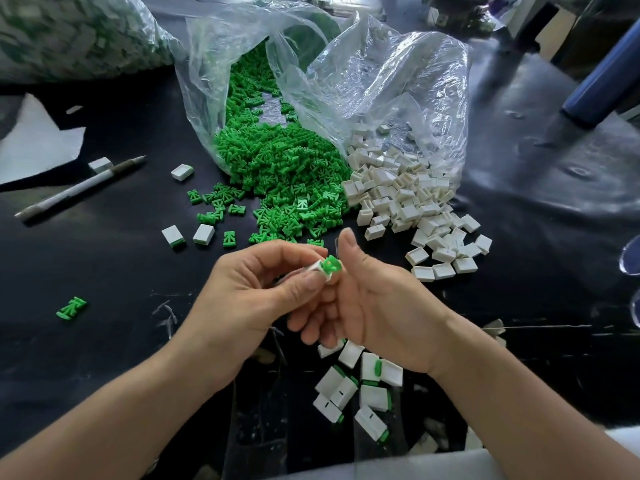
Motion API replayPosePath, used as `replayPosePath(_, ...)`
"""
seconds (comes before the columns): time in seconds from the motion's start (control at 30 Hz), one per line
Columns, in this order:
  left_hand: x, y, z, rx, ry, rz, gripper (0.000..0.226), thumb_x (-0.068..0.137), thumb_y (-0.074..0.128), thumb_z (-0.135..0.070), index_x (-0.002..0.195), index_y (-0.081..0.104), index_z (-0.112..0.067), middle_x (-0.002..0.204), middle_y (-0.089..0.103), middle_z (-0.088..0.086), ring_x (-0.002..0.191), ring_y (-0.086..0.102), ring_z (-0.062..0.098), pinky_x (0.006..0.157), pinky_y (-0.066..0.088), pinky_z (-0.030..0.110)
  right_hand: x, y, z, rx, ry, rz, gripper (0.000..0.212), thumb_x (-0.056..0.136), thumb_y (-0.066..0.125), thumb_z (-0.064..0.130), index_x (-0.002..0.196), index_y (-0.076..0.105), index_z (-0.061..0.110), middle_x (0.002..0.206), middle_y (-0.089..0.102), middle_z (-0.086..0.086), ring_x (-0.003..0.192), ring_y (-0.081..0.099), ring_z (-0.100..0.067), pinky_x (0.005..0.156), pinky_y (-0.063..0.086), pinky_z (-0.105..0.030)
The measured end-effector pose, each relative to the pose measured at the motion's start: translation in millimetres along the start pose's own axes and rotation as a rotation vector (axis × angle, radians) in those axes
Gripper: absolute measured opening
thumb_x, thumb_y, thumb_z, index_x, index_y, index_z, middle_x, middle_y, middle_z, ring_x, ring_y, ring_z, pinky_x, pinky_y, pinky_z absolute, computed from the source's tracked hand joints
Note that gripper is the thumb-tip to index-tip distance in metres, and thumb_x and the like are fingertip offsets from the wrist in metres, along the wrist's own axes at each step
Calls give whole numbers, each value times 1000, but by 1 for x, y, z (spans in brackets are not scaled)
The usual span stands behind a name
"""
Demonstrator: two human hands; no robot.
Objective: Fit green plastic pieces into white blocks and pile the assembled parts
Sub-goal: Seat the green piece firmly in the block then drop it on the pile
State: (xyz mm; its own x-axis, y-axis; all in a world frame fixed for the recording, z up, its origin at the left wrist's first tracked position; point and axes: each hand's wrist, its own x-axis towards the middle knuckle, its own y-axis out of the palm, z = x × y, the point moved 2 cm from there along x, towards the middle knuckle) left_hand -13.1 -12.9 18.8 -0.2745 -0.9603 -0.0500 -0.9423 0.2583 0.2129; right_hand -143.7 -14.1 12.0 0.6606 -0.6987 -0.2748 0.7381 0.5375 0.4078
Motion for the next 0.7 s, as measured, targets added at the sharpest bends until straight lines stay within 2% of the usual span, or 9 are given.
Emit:
replayPosePath(0.1, -1, 3, 0, -4, 30, 28, 21, 59, 68, -17, 75, 70, -4, 65, 67, 10, 44, 54, 22, 45, 49, 24, -1, 0, 0, -20, -7, -59, 57, 76, 38, 64, 78, 57, 10, 64, 59, -1, 58, 52, -12, 55, 41, -19)
replayPosePath(0.2, -1, 4, 0, 0, 67, 47, 24, 64, 65, -11, 85, 71, -1, 56, 61, 12, 43, 56, 22, 46, 49, 25, -1, 1, -3, -123, -23, -105, 57, 77, 33, 59, 79, 54, 6, 60, 53, 3, 58, 45, -11, 55, 36, -22)
replayPosePath(0.3, 0, 4, 0, 10, 87, 76, 23, 70, 60, -5, 86, 64, 11, 58, 63, 15, 45, 60, 30, 48, 50, 27, 0, 0, -5, -195, -44, -122, 58, 78, 31, 57, 85, 55, 5, 56, 50, 8, 53, 41, -8, 51, 34, -19)
replayPosePath(0.4, 0, 5, 0, -17, 93, 59, 24, 70, 60, -4, 87, 64, 12, 65, 67, 15, 47, 61, 34, 49, 52, 29, 0, 0, -4, -236, -76, -142, 52, 78, 33, 56, 82, 56, 10, 56, 46, 10, 53, 39, -6, 51, 33, -19)
replayPosePath(0.5, 0, 4, 1, -23, 90, 34, 25, 68, 62, -6, 87, 67, 11, 73, 69, 14, 49, 62, 39, 52, 54, 31, -1, 1, -3, -240, -127, -136, 43, 78, 37, 58, 79, 64, 24, 59, 44, 9, 55, 38, -6, 51, 34, -18)
replayPosePath(0.53, 0, 4, 1, -26, 89, 33, 25, 68, 62, -6, 87, 68, 9, 73, 69, 14, 49, 62, 38, 51, 54, 31, -1, 1, -2, -249, -131, -136, 46, 78, 38, 58, 82, 67, 23, 60, 44, 9, 55, 38, -6, 51, 34, -17)
replayPosePath(0.57, 0, 4, 1, -30, 89, 35, 25, 68, 62, -7, 86, 68, 8, 70, 69, 14, 48, 63, 35, 51, 53, 30, -1, 1, -2, -268, -126, -141, 55, 79, 37, 58, 88, 67, 12, 60, 45, 9, 55, 38, -7, 51, 34, -18)
replayPosePath(0.63, -1, 5, 0, -35, 91, 56, 23, 69, 61, -8, 86, 68, 6, 61, 66, 12, 47, 62, 28, 50, 52, 27, 0, -2, -5, -300, -109, -154, 75, 84, 35, 59, 93, 55, -13, 58, 48, 9, 55, 40, -9, 52, 34, -20)
replayPosePath(0.7, -1, 5, -1, -27, 91, 76, 20, 71, 61, -9, 85, 69, 2, 57, 65, 12, 47, 62, 24, 50, 52, 25, 1, -3, -6, -267, -93, -149, 69, 82, 35, 59, 86, 55, -7, 55, 49, 9, 54, 40, -10, 51, 32, -22)
